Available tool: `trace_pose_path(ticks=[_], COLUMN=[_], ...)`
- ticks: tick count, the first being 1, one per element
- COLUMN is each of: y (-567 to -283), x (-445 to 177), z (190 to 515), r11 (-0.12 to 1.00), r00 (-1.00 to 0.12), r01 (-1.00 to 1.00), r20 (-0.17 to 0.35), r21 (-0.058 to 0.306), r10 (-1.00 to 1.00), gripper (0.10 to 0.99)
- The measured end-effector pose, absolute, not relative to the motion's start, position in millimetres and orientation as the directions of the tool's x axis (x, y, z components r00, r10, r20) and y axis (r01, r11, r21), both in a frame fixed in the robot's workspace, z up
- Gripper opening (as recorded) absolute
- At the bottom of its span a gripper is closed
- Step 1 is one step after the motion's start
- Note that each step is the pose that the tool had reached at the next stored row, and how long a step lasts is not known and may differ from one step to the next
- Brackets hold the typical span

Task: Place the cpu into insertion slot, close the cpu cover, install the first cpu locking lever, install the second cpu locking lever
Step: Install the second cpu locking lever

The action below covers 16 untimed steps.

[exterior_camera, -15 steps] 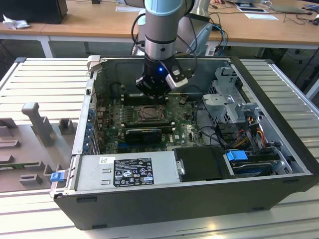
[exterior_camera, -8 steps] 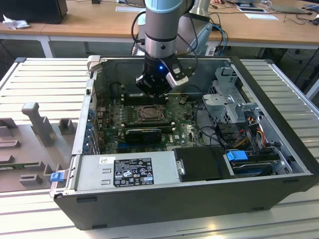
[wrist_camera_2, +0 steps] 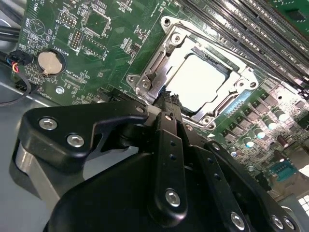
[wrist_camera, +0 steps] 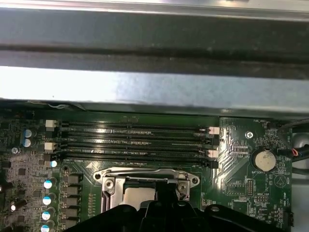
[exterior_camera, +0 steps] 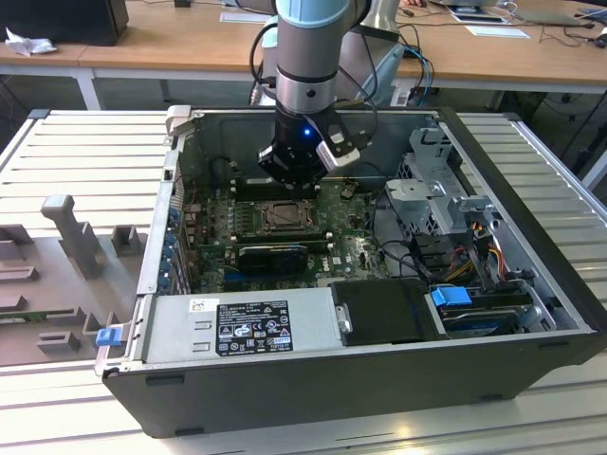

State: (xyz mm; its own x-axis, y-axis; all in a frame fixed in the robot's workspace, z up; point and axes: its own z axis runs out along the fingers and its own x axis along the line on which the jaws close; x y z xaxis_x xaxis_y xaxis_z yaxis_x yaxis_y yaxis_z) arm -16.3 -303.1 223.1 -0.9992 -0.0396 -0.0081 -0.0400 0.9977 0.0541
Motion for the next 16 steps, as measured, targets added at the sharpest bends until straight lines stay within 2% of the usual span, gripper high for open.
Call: trace_pose_path(ticks=[16], y=[-308.9], x=[-16.3], z=[223.2], r11=[0.998], r00=[-0.999], r01=[-0.040], r20=[-0.008], r21=[0.054], r10=[-0.040], gripper=[0.106])
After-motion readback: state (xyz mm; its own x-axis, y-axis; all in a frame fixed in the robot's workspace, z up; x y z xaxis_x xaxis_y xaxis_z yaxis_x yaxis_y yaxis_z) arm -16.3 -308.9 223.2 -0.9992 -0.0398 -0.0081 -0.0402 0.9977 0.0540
